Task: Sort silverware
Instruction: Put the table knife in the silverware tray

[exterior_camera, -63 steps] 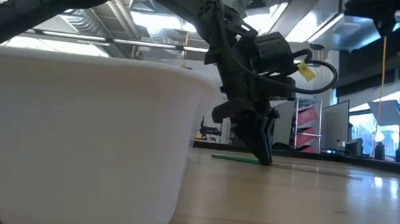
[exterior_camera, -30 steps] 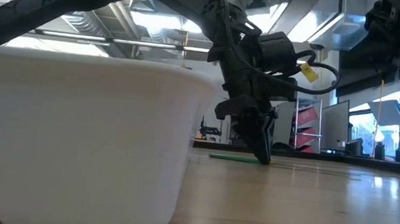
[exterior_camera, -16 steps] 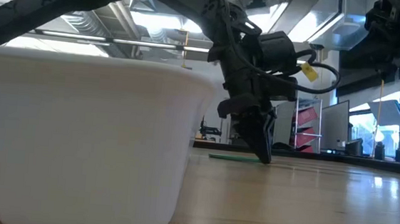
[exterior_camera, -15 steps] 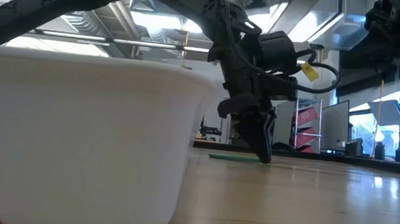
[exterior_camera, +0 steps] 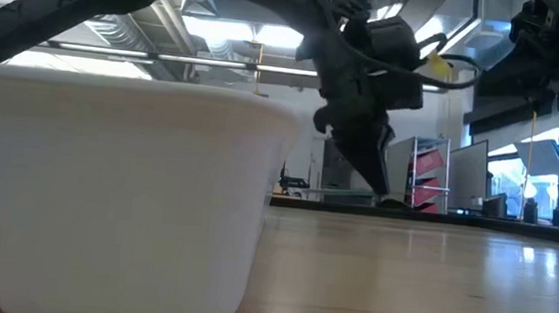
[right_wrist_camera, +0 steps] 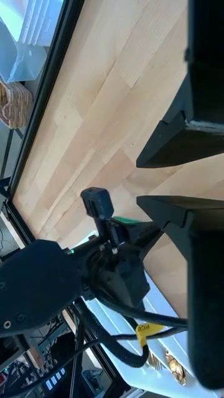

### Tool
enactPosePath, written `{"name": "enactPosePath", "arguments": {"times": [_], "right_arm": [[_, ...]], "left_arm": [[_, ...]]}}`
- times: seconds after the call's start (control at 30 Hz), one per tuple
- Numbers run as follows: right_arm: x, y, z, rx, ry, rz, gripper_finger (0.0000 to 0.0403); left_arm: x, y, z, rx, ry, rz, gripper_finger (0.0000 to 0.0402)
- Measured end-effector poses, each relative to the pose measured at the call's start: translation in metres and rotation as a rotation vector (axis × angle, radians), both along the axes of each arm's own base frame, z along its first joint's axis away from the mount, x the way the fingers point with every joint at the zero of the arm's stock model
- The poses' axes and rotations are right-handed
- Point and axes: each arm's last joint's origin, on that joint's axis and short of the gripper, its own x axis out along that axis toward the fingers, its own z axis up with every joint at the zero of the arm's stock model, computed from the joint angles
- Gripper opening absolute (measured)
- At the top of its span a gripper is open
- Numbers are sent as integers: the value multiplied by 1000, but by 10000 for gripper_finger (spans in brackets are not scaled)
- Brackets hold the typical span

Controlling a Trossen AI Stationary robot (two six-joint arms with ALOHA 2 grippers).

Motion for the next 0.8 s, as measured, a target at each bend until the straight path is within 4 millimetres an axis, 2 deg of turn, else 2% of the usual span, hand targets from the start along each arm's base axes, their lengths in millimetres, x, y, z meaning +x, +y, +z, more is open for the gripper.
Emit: {"name": "enactPosePath", "arguments": {"times": [0.4,0.8], "right_arm": [[0,0,0,0,3,0,83],[0,0,0,0,3,1,83]], "left_arm": [[-9,-9,26,3,92,-47,29],[-16,-53,28,9,175,-159,28]]}}
